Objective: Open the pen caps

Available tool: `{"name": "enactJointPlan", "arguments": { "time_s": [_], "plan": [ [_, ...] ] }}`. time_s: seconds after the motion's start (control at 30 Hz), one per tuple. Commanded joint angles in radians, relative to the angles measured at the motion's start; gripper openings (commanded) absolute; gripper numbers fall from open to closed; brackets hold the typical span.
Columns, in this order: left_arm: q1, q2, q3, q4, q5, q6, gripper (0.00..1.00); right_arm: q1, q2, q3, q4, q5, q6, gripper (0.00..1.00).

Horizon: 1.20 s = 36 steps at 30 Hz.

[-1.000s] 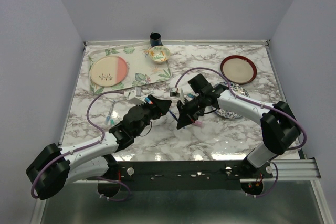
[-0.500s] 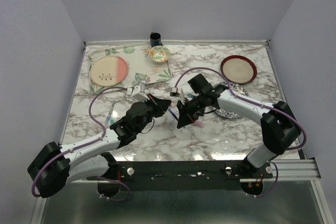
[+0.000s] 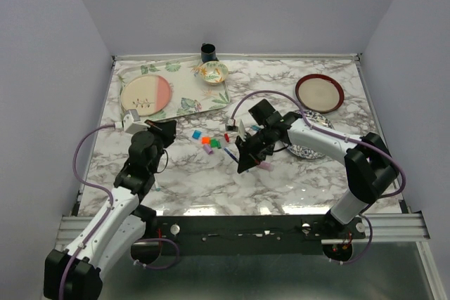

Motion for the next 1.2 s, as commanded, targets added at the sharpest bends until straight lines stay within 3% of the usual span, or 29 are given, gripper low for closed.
{"name": "enactJointPlan", "arguments": {
  "time_s": [0.0,0.47,0.8,1.03,1.17],
  "plan": [
    [0.047,0.023,-0.054,-0.057,0.104,0.013,0.0,0.005,0.02,0.025,-0.055,0.094,-0.045,0.01],
    [0.044,0.236,-0.156,0.09,0.297,-0.076,0.0,0.001,0.017,0.019,-0.096,0.613,-0.154,0.01],
    [-0.031,0.49,-0.101,0.154,0.282,-0.078,0.0,-0.024,0.064,0.006,-0.084,0.748,-0.167,0.09],
    [-0.064,0.586,-0.057,0.147,0.22,-0.078,0.01,-0.033,0.081,0.005,-0.082,0.766,-0.17,0.13],
    [-0.068,0.615,-0.038,0.134,0.202,-0.075,0.12,-0.036,0.086,0.005,-0.084,0.763,-0.172,0.2]
  ]
}}
